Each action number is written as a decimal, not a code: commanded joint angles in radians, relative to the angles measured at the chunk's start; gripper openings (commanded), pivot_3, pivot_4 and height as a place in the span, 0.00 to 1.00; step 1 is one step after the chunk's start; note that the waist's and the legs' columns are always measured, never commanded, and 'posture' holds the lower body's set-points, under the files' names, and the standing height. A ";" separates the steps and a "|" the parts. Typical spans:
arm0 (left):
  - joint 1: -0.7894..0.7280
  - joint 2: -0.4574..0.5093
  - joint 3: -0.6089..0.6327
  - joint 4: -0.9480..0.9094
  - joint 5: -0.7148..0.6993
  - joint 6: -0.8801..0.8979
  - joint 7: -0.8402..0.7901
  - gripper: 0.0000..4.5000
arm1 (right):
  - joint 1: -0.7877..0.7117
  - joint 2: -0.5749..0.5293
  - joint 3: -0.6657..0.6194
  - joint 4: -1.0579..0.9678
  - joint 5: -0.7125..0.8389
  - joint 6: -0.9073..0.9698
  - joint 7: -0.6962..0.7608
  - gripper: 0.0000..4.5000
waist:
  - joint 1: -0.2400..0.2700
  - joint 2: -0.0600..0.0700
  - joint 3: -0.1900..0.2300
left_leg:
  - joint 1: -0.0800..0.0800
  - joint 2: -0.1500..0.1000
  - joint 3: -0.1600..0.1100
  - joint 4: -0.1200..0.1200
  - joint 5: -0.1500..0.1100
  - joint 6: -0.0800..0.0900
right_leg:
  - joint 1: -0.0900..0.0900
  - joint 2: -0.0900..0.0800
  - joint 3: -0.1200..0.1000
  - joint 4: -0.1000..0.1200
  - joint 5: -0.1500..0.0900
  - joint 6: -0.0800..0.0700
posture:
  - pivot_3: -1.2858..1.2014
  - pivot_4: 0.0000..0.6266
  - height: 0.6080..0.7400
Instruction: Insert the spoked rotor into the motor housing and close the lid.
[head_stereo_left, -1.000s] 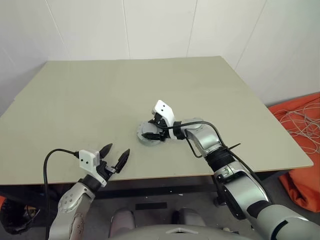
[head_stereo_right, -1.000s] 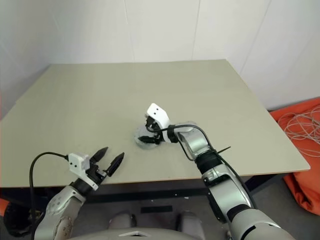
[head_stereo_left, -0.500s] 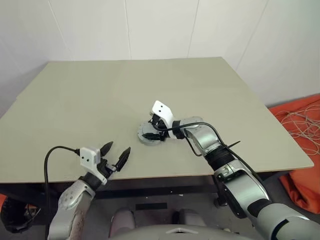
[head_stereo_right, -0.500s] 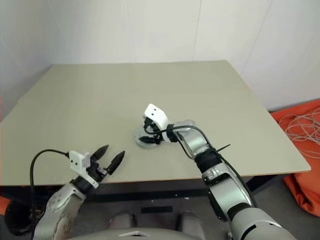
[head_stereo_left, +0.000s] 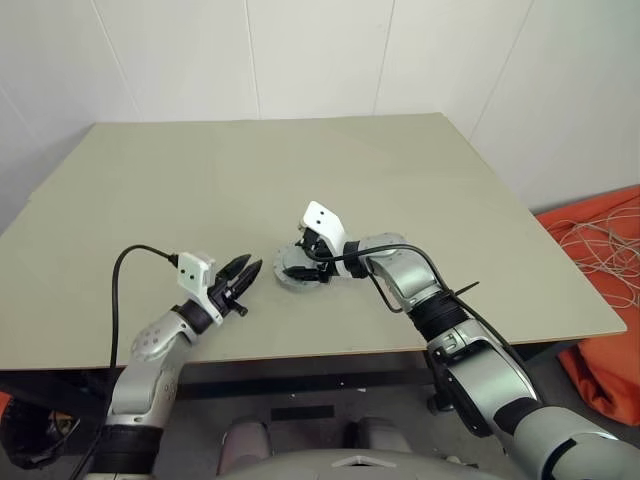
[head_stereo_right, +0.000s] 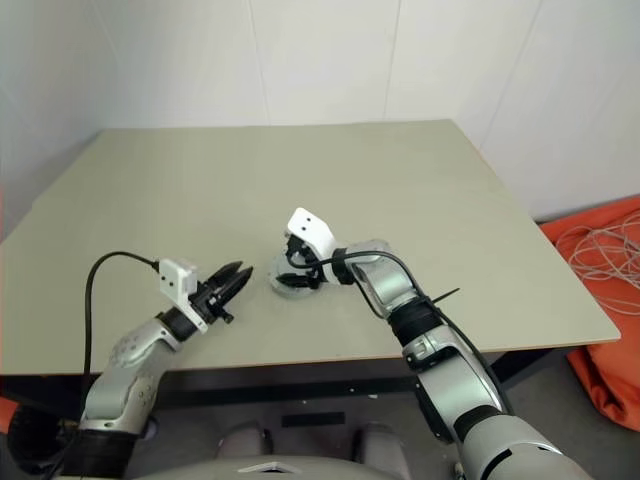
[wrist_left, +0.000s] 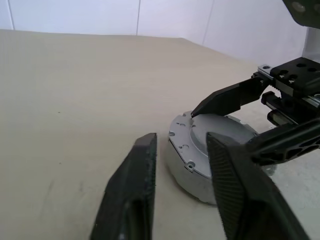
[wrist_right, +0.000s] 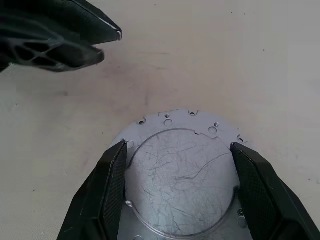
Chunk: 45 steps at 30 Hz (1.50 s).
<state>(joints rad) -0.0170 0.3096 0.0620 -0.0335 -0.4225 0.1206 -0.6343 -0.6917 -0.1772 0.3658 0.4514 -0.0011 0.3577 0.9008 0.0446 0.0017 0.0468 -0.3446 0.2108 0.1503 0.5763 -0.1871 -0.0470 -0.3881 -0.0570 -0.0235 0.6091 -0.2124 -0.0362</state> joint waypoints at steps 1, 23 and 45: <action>-0.075 0.029 0.019 0.058 0.000 -0.008 -0.046 0.07 | 0.006 0.003 0.016 -0.007 -0.016 0.013 -0.002 0.71 | -0.001 0.000 0.000 | 0.000 0.000 0.000 0.000 0.000 0.000 | 0.000 0.000 0.000 0.000 0.000 0.000 | 0.52 0.00 1.00; -0.431 0.042 -0.071 0.423 0.096 0.056 -0.220 0.01 | 0.003 0.015 0.012 -0.018 -0.015 0.017 -0.022 0.71 | -0.001 0.000 0.000 | 0.000 0.000 0.000 0.000 0.001 -0.002 | -0.001 0.000 0.000 0.002 0.001 -0.002 | 0.52 0.00 1.00; -0.482 0.055 -0.139 0.477 0.178 0.167 -0.281 0.01 | -0.005 0.018 0.005 -0.016 -0.015 0.011 -0.037 0.71 | -0.001 0.001 0.000 | 0.000 0.000 0.000 -0.002 0.002 -0.003 | -0.002 0.000 0.000 0.001 0.001 -0.002 | 0.52 0.00 1.00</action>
<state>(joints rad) -0.4978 0.3580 -0.0645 0.4642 -0.2490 0.2708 -0.9002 -0.6904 -0.1641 0.3656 0.4399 -0.0010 0.3622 0.8795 0.0440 0.0024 0.0472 -0.3449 0.2109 0.1502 0.5747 -0.1854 -0.0497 -0.3901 -0.0572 -0.0235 0.6104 -0.2112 -0.0385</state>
